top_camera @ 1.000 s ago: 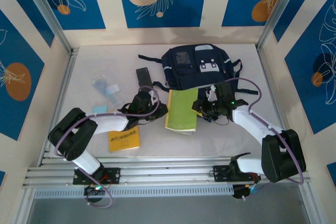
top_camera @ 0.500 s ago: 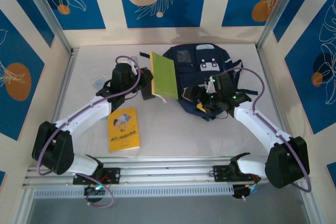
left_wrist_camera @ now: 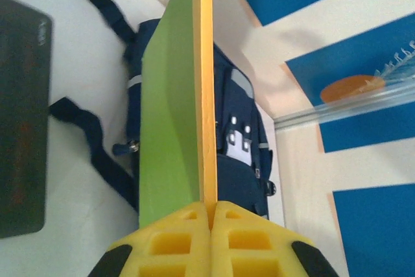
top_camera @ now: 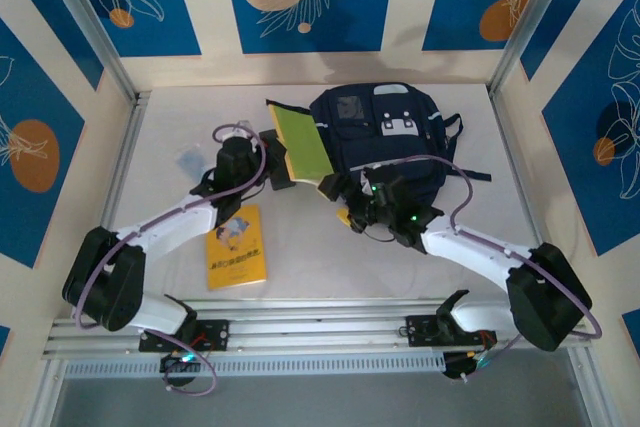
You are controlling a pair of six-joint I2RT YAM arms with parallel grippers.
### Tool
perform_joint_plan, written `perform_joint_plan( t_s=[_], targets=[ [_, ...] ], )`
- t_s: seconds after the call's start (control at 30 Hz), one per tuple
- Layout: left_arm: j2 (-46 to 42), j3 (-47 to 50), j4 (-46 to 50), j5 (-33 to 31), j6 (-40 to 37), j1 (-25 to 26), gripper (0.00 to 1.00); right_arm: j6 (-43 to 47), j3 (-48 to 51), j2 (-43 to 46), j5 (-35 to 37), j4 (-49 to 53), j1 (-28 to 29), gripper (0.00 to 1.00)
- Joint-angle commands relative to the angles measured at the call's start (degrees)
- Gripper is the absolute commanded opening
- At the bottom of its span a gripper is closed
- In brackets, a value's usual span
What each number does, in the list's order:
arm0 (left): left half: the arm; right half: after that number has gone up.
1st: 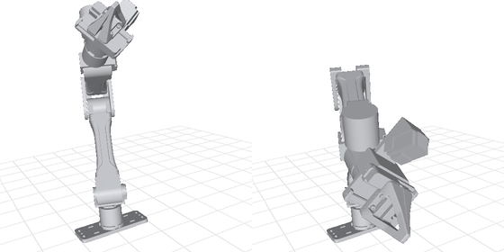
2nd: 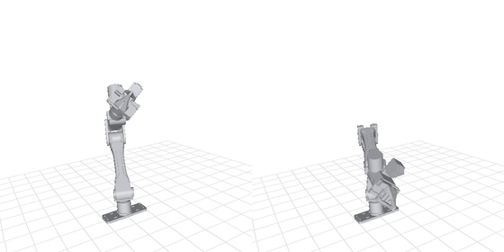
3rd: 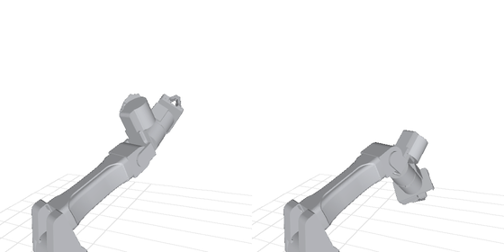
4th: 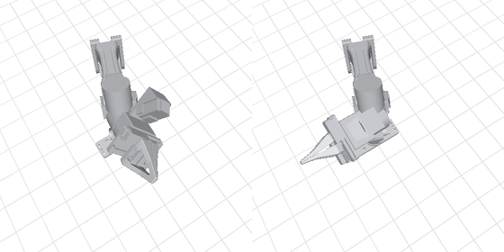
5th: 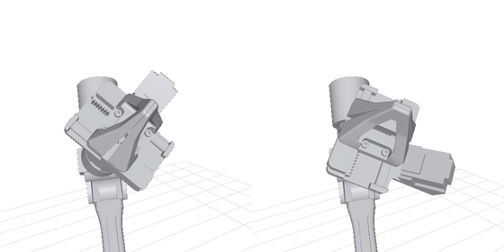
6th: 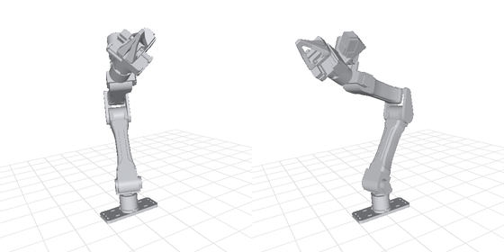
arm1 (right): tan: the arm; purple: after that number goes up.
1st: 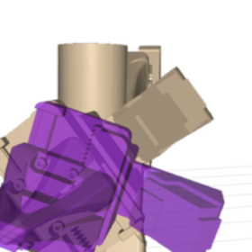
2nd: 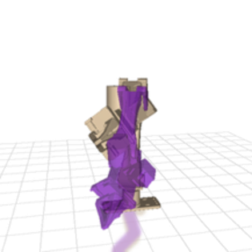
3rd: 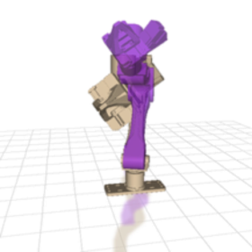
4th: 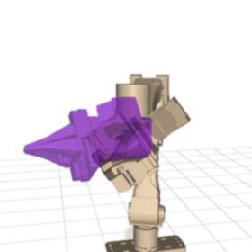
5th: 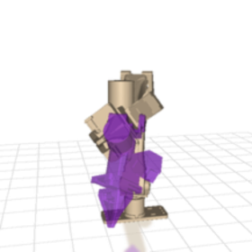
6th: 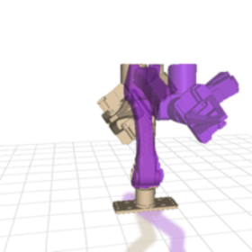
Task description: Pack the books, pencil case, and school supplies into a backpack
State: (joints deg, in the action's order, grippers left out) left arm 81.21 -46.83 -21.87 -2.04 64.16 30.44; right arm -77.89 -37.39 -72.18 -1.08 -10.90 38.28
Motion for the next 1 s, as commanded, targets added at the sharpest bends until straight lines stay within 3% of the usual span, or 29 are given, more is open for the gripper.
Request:
perform_joint_plan(
  t_s=[0.0,0.3,0.47,0.63,0.73,0.9,0.97],
  targets=[
    [-1.5,1.8,-11.8,-7.1,4.5,1.9,0.00,-9.6,0.1,-2.2,5.6,-15.9,2.4,0.99],
    [-1.9,6.7,-22.9,-11.9,5.6,5.4,0.00,-19.5,-2.8,-14.5,1.7,-32.0,5.1,1.00],
    [-2.4,8.7,-25.5,-11.8,8.6,6.4,0.00,-20.0,-3.8,-17.7,6.6,-36.7,4.7,1.00],
    [-4.2,11.3,-24.4,-12.9,10.5,7.6,0.00,-17.5,-6.5,-18.8,7.3,-34.6,2.9,0.92],
    [-5.6,12.3,-23.1,-13.4,10.5,7.8,0.00,-16.5,-6.6,-18.6,9.2,-32.8,1.6,0.72],
    [-7.7,12.5,-19.7,-13.3,9.8,8.0,0.00,-14.7,-7.3,-18.2,9.6,-31.8,0.1,0.14],
    [-8.4,12.5,-18.3,-13.2,9.4,8.1,0.00,-13.4,-7.5,-17.4,9.5,-31.2,-0.3,0.00]
  ],
)
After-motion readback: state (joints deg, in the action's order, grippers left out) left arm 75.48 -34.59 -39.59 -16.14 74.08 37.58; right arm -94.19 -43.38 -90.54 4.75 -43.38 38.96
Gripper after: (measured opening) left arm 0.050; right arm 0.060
